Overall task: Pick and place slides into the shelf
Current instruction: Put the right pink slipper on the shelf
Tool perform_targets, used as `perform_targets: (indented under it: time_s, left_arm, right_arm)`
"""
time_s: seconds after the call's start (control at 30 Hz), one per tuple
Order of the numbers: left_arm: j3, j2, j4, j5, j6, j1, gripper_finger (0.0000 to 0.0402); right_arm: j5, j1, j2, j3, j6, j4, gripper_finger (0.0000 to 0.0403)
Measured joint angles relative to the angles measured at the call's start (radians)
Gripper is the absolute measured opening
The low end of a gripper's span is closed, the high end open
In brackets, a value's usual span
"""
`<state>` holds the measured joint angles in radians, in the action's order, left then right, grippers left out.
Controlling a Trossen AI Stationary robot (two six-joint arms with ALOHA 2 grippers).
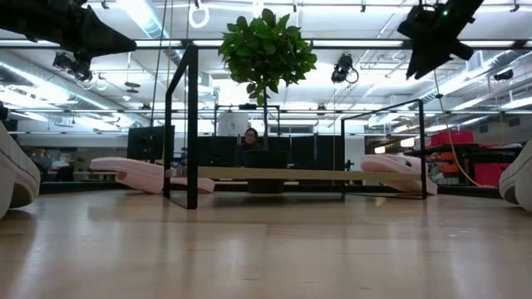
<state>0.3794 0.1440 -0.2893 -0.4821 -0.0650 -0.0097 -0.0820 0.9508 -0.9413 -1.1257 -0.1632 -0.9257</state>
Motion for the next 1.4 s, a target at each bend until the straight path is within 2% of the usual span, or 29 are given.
perform_targets:
  time_s: [0.27,0.57,0.83,1.13,1.4]
  left_arm:
    - [0.0,0.0,0.001,-0.001,0.006,0.0,0.0043]
    - [0.0,0.0,0.001,-0.001,0.005,0.0,0.0035]
    - [0.0,0.0,0.001,-0.001,0.005,0.0,0.0044]
    - [0.0,0.0,0.001,-0.001,0.005,0.0,0.0035]
    - [0.0,0.0,0.001,-0.001,0.005,0.0,0.0044]
  right_arm:
    - [0.012,-0.018,-0.084,0.044,-0.041,-0.012,0.0132]
    - [0.001,-0.094,-0.254,0.047,-0.044,-0.005,0.0133]
    - [-0.002,-0.095,-0.31,0.047,-0.01,0.081,0.0139]
    - [0.05,-0.02,-0.349,0.047,-0.065,0.109,0.0146]
    - [0.076,0.048,-0.426,0.047,-0.177,0.114,0.0159]
